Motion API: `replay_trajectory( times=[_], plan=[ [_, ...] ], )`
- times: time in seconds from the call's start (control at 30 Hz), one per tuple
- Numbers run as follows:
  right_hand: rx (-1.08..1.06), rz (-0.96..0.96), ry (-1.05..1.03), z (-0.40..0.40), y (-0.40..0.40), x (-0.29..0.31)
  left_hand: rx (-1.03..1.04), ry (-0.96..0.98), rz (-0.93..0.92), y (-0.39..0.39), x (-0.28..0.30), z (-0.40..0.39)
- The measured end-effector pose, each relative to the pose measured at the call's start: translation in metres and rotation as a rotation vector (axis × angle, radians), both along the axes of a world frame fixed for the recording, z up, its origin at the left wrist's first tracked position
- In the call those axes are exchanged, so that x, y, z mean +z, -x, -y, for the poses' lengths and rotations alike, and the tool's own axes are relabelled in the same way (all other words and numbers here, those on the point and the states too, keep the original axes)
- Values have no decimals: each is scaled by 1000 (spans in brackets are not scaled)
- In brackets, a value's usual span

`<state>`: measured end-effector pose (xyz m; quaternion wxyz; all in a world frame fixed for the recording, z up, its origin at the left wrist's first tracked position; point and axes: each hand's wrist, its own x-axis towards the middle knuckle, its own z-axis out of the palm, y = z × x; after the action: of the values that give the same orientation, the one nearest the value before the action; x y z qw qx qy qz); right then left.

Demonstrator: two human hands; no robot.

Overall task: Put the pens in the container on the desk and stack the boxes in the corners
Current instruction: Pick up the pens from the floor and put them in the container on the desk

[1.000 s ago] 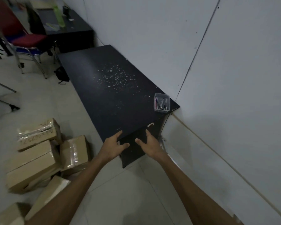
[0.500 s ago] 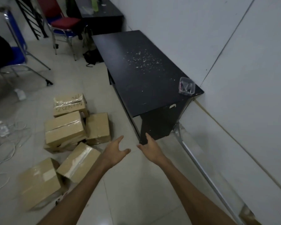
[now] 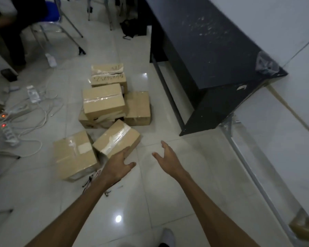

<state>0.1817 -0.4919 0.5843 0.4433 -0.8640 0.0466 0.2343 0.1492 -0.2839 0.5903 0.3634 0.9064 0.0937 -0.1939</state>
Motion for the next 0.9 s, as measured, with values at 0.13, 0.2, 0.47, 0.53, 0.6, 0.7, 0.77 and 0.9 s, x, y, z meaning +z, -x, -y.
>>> replay_trajectory(
  times=[0.13, 0.2, 0.47, 0.53, 0.6, 0.7, 0.77, 0.9],
  plan=[
    [79, -23, 6, -55, 14, -85, 103, 36, -91, 45, -95, -60],
    [126, -28, 13, -75, 19, -128, 156, 62, -111, 62, -142, -84],
    [333, -36, 50, -135, 34, -310, 293, 41, -116, 108, -320, -142],
    [387, -32, 59, -149, 38, -358, 330, 53, -109, 117, -366, -149],
    [430, -33, 68, -161, 39, -404, 369, 70, -97, 124, -408, -155],
    [499, -37, 77, -178, 41, -463, 428, 98, -93, 133, -467, -157],
    [547, -28, 97, -188, 38, -496, 458, 113, -83, 132, -498, -159],
    [666, 38, 139, -206, 29, -562, 502, 95, -53, 125, -570, -170]
  ],
)
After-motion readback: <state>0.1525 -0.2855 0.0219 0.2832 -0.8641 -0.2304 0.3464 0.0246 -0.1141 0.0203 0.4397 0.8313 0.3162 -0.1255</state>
